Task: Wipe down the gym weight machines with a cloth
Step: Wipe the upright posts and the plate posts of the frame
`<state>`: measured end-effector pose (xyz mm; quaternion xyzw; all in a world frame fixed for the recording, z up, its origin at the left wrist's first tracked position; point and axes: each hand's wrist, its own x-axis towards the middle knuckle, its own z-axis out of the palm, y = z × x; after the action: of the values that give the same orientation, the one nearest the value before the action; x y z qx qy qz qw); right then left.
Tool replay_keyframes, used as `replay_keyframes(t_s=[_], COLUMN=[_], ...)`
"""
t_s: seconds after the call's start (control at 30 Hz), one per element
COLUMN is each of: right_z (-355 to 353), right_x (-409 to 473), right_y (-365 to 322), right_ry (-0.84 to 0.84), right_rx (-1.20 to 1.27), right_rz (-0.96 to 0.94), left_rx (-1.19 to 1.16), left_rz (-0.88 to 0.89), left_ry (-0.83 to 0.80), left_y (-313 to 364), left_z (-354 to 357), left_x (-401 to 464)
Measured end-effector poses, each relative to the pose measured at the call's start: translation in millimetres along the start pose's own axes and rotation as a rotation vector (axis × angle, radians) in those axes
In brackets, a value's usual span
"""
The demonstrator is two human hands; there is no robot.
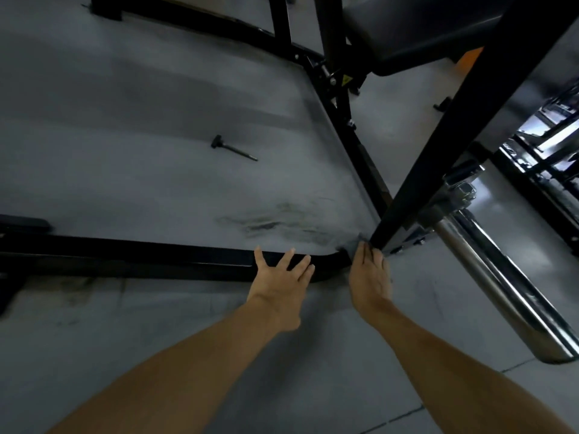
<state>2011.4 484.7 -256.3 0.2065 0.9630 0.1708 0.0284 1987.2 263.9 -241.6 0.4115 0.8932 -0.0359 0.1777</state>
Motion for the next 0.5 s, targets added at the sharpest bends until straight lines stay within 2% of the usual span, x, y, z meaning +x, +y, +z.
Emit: replay_keyframes(t_s=[0.1,0.3,0.5], right_z=[-10,12,8], right_x=[23,-19,-4], right_y=[-6,-1,-17], right_ry=[0.007,0.012,-0.01], right_rx=[0.017,0.085,0.148], right_rz=[-0.053,0.045,0.113], left_rx=[0.004,-0.014,-0.034], left_rz=[0.017,0.061,0.094], left_ry=[-0.03,-0.137,-0.186], left_y=[-6,-11,-16], left_z=[-5,-18,-20], left_x=[1,1,-1])
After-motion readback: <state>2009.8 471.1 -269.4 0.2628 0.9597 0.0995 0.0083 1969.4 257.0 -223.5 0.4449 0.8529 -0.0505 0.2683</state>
